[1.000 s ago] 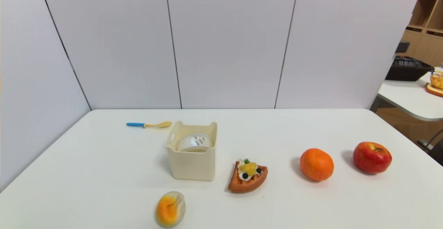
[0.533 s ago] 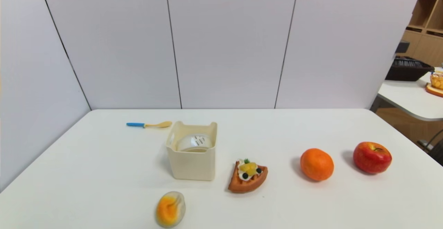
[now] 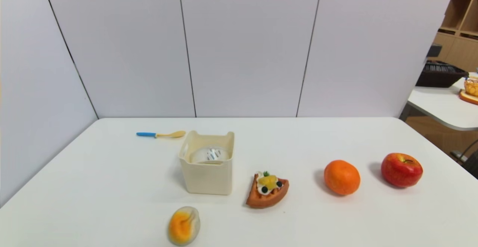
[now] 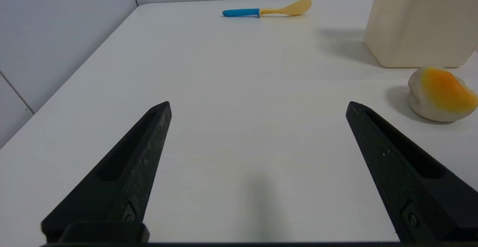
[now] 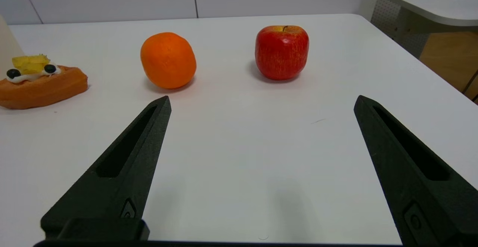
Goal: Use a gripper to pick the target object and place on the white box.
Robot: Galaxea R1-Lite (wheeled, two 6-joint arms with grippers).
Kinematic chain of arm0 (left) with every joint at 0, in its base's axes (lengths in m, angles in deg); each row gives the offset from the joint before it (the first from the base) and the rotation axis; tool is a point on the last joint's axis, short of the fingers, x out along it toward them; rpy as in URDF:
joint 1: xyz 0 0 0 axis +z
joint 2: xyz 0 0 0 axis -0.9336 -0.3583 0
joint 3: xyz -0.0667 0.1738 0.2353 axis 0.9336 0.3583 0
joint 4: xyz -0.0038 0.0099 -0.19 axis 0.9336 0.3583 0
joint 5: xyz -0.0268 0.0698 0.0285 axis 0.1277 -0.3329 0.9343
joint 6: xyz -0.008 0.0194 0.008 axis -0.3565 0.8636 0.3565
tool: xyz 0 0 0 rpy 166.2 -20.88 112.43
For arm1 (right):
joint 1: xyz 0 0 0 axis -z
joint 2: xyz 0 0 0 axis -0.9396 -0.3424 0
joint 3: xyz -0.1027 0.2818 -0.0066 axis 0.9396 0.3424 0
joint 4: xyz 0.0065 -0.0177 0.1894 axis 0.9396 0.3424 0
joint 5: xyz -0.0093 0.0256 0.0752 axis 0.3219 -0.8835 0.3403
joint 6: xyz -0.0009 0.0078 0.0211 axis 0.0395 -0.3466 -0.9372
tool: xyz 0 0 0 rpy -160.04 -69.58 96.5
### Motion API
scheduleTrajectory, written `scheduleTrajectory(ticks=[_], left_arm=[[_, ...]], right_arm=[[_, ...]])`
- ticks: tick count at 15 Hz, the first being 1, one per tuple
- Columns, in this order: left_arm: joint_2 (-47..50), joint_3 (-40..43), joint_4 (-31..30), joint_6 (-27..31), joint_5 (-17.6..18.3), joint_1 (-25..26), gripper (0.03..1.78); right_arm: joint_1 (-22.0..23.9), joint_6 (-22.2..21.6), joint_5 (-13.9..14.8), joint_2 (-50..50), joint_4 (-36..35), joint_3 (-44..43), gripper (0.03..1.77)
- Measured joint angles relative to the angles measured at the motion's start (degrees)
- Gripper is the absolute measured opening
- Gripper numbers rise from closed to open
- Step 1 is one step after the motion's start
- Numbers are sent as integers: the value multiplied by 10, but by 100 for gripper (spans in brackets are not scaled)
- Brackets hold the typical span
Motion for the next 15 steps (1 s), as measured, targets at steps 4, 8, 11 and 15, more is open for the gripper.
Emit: scheduleTrajectory(ticks=[4,8,11,15], left_arm=[[0,0,0,0,0,0,169],[0,0,0,0,0,0,169],[0,0,0,0,0,0,169],[0,0,0,0,0,0,169]], right_arm=[[0,0,1,0,0,0,170],[0,0,2,0,0,0,170],[0,-12,5,0,0,0,170],[0,-15,7,0,0,0,170]])
